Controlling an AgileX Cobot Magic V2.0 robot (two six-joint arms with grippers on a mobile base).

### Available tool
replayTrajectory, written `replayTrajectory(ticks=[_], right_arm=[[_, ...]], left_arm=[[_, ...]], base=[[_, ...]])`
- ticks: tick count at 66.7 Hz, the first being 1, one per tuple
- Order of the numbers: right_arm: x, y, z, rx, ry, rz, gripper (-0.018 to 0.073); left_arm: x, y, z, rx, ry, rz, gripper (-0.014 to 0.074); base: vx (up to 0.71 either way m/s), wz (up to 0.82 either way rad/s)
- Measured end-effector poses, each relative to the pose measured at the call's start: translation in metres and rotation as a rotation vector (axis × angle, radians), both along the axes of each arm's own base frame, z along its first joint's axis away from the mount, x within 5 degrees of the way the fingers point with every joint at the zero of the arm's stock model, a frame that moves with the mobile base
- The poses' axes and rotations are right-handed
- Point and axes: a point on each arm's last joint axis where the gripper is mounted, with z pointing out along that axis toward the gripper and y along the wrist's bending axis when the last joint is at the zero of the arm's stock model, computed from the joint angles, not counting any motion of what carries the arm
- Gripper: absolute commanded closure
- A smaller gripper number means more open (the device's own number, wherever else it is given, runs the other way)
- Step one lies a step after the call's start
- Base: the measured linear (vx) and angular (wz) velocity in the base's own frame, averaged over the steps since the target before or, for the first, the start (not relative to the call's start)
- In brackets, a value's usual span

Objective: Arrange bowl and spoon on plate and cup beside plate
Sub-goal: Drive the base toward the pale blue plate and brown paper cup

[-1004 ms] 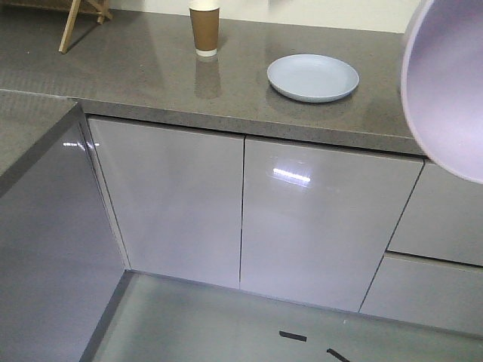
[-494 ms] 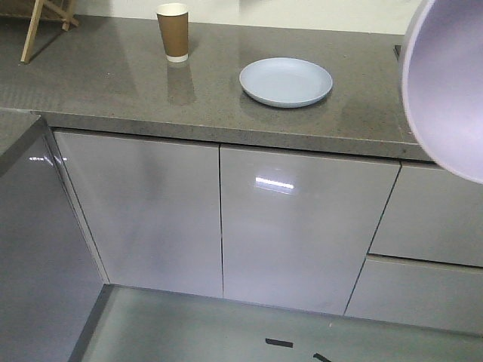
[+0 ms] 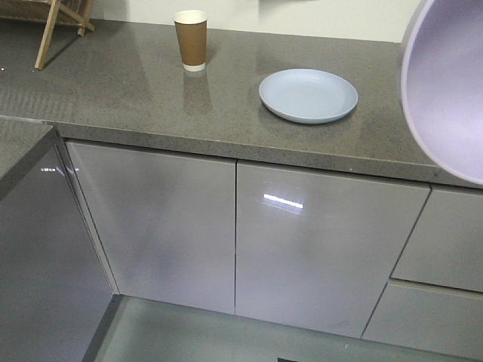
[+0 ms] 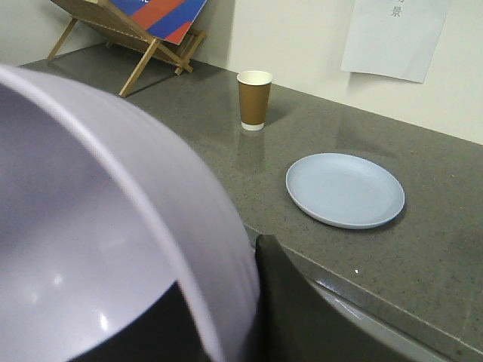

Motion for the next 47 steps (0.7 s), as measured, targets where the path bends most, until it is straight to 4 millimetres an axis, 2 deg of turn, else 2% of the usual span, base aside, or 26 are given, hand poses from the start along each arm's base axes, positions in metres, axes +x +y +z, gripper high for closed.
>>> replayTrajectory(ticks=[47], right_arm=[[-0.0001, 0.0000, -0.0001, 0.000, 0.001, 0.001, 0.0562]], left_arm=[[-0.0013, -0.0004, 0.0009, 0.001, -0.004, 0.000, 0.0603]], base=[[0.14, -0.06]])
